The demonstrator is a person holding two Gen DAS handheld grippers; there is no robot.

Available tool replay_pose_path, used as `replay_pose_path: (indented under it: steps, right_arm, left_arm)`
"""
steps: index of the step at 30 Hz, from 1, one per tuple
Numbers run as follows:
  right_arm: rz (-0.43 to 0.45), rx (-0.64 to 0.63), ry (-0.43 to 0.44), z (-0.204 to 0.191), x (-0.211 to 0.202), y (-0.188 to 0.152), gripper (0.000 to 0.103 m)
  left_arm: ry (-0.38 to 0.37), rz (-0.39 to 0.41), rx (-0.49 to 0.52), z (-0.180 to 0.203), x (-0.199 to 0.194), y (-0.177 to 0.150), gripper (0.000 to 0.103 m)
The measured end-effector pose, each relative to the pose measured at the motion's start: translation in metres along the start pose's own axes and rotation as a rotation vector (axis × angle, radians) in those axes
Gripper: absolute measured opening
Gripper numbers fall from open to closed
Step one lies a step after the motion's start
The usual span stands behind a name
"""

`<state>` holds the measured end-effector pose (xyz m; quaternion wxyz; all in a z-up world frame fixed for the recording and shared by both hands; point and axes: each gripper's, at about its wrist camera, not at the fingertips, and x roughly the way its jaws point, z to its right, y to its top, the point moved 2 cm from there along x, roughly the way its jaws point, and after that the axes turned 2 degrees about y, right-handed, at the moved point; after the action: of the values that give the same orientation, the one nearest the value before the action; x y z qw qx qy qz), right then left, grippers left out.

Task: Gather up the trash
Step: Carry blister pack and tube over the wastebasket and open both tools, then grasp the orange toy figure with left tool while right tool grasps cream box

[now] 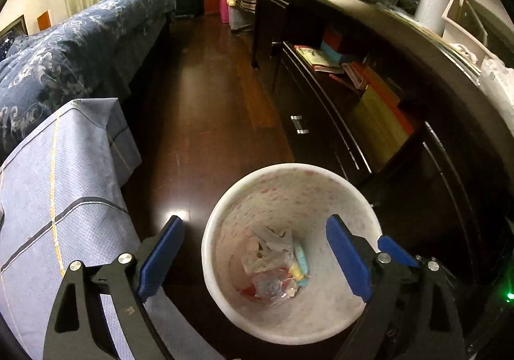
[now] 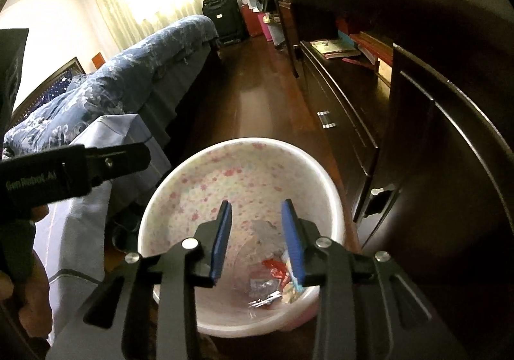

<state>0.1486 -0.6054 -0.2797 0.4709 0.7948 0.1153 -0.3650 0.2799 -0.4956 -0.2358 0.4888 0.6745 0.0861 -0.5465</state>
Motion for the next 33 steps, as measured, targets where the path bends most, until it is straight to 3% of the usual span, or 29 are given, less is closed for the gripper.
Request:
replay_pose_path:
  steps: [7, 11, 13, 18, 27, 33]
  right_arm:
    - [0.015, -0.03, 0.003, -0.016, -0.023, 0.004, 0.044]
    - [0.045, -0.083, 0.006, -0.039, -0.042, 0.006, 0.049]
    - [0.059, -0.116, 0.024, -0.057, -0.053, 0.005, 0.057]
    - [0.068, -0.205, 0.071, -0.106, -0.069, -0.001, 0.065]
    - [0.037, -0.402, 0.185, -0.206, -0.079, -0.022, 0.07]
    - [0.023, -0.534, 0.26, -0.274, -0.082, -0.041, 0.07]
  left_arm:
    - [-0.006, 0.035, -0.015, -0.015, -0.026, -0.008, 0.09]
    - [0.048, 0.078, -0.05, -0.045, -0.056, -0.021, 0.092]
    - [0.073, 0.097, -0.075, -0.062, -0.07, -0.028, 0.093]
    - [0.206, 0.153, -0.157, -0.126, -0.112, -0.058, 0.097]
    - [0.485, 0.163, -0.343, -0.254, -0.161, -0.119, 0.099]
    - [0.563, 0.107, -0.501, -0.326, -0.161, -0.153, 0.099]
